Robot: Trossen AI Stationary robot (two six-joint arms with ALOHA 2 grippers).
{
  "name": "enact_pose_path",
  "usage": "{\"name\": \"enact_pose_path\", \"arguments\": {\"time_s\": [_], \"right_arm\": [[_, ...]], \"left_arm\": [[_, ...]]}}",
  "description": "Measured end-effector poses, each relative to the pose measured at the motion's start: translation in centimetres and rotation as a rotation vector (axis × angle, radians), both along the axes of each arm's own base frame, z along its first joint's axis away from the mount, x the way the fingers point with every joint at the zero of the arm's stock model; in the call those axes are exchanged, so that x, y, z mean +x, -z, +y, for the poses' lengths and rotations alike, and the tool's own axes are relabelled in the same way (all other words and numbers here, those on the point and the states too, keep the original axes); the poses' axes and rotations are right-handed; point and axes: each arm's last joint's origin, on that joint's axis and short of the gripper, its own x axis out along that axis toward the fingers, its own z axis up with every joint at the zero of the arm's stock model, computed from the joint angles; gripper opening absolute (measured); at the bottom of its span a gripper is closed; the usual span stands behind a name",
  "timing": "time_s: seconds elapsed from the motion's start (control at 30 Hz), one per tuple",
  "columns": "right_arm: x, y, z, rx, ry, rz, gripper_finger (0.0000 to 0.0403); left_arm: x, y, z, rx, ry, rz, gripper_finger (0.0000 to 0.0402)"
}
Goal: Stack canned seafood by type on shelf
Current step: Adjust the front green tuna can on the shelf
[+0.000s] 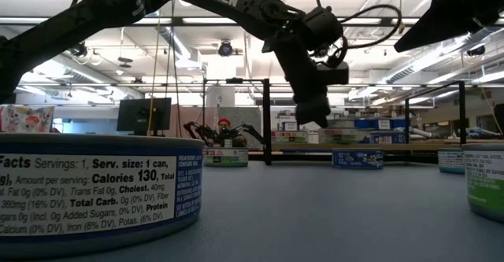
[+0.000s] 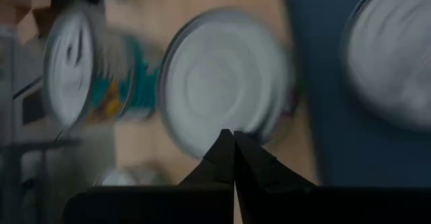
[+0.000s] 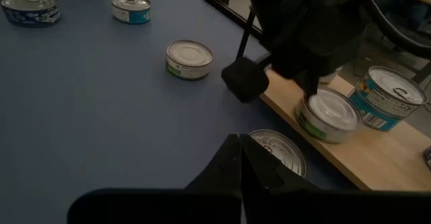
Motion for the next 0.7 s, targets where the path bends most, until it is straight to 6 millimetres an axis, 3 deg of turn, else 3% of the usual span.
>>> {"name": "enact_pose_path", "arguments": {"time_s": [0.23,0.5,0.7], "right_arm": [[0.0,0.0,0.0,-0.004,-0.002,0.005,0.0001],[0.0,0.0,0.0,-0.005,-0.003,0.007,0.0001],[0.0,0.0,0.0,-0.004,-0.001,0.006,0.0001]], "left_arm": [[-0.5,-0.3,0.5,0.088,-0.084,0.063,0.0001],[0.7,-2.5,-0.5,0.053,-0.054,-0.100,0.0001],[1.1,-0.5,-0.1,0.020,-0.042,-0.066,0.0001]]}}
